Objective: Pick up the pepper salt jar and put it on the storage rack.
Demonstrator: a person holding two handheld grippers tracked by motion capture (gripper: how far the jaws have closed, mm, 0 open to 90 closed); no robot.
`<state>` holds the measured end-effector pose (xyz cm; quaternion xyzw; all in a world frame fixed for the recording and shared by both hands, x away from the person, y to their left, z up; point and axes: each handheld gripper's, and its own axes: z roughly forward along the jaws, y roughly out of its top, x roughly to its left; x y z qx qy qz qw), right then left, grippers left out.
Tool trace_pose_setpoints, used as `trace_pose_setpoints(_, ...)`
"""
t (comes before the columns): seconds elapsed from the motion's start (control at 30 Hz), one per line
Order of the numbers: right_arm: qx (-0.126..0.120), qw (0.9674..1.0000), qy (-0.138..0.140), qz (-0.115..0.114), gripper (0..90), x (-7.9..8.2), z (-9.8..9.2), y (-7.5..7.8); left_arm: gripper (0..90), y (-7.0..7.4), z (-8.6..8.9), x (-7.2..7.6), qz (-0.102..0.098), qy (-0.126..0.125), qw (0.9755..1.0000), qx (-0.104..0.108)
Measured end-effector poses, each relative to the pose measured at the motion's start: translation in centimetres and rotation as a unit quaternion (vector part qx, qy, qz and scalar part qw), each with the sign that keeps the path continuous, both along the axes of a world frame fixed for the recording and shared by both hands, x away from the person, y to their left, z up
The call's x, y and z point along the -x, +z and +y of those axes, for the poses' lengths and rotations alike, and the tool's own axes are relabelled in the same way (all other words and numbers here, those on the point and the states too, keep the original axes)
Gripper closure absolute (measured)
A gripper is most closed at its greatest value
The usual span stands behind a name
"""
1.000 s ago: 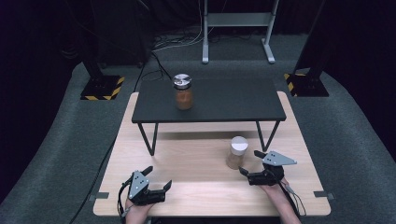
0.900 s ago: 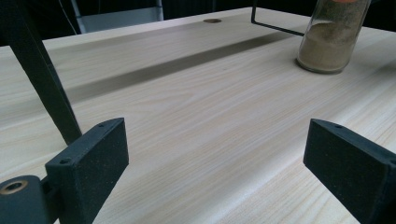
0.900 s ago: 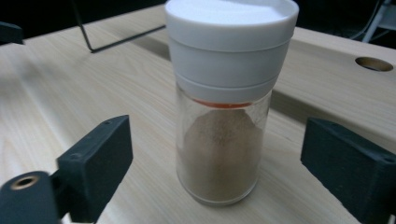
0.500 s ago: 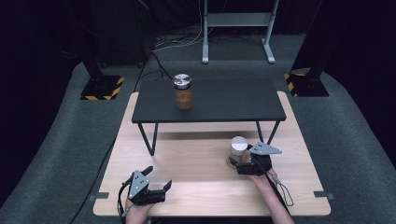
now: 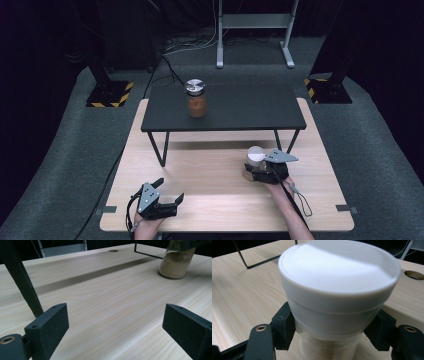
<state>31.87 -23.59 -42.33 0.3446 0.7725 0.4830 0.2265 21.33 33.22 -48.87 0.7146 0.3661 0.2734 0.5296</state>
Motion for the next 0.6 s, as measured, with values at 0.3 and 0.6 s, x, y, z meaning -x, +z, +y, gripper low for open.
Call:
trace_pose_setpoints(0.3,0.009,1.0,0.001,0.003,34.1,0.4,0.0,1.0,6.5,0.0,0.0,0.0,0.001,0.0,1.0,0.0)
trace_pose_setpoints(0.6,0.006,0.9999,0.009,0.0,34.5,0.8,-0.4,2.3,6.5,0.0,0.0,0.0,0.001,0.0,1.0,0.0)
